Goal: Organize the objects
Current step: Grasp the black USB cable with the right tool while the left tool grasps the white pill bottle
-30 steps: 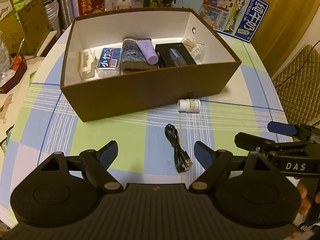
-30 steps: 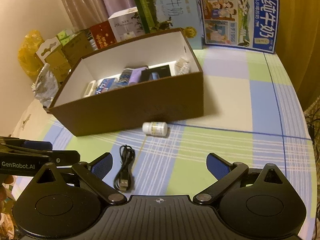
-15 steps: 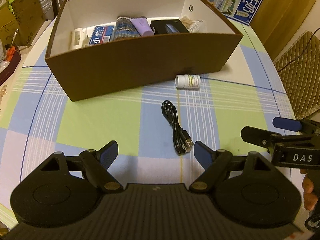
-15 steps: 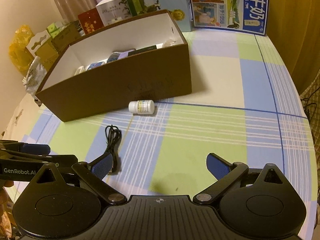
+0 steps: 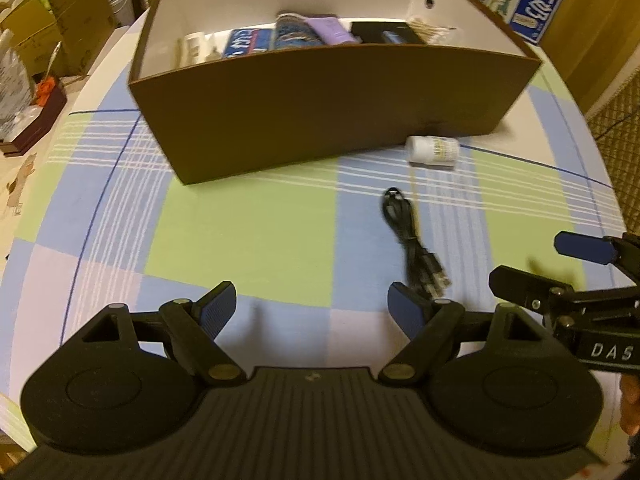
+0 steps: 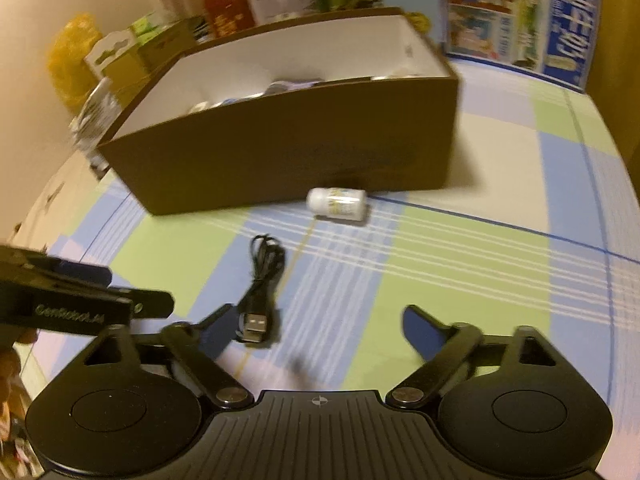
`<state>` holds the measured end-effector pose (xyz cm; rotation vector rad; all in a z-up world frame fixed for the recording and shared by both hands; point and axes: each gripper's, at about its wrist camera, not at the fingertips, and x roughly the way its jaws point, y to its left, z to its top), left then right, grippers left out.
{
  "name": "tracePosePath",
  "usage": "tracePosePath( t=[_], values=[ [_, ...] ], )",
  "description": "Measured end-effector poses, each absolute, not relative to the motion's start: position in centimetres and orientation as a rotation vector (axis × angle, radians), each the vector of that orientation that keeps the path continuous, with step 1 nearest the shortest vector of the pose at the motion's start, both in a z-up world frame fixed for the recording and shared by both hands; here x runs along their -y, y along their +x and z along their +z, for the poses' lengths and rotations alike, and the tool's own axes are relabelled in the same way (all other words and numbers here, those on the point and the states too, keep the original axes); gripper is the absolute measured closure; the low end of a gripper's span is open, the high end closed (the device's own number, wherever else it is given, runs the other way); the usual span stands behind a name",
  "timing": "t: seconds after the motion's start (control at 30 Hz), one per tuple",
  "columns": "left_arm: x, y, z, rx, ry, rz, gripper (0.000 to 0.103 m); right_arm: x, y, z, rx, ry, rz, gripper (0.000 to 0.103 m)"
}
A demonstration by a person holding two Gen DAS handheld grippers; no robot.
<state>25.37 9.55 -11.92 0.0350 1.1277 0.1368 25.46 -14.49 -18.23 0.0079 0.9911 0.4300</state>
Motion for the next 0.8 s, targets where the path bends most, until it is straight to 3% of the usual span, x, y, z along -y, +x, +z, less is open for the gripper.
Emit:
tracePosePath(
  t=[0.2, 0.63, 0.8],
  values=[
    [-11.4, 26.1, -12.7, -1.145, 0.024, 0.162, 0.023, 12.3, 26.0, -19.6, -1.004, -0.039, 0.490, 0.049],
    [-13.2, 27.2, -13.7, -1.162, 0.025, 0.180, 0.023, 8.0, 26.6, -22.2, -1.037, -0.158, 0.565, 0.056],
    [-13.2, 27.4, -14.0, -1.172, 0.030, 0.173, 0.023, 7.7, 26.6, -22.9, -1.025, -0.197, 0.558, 0.069]
  ],
)
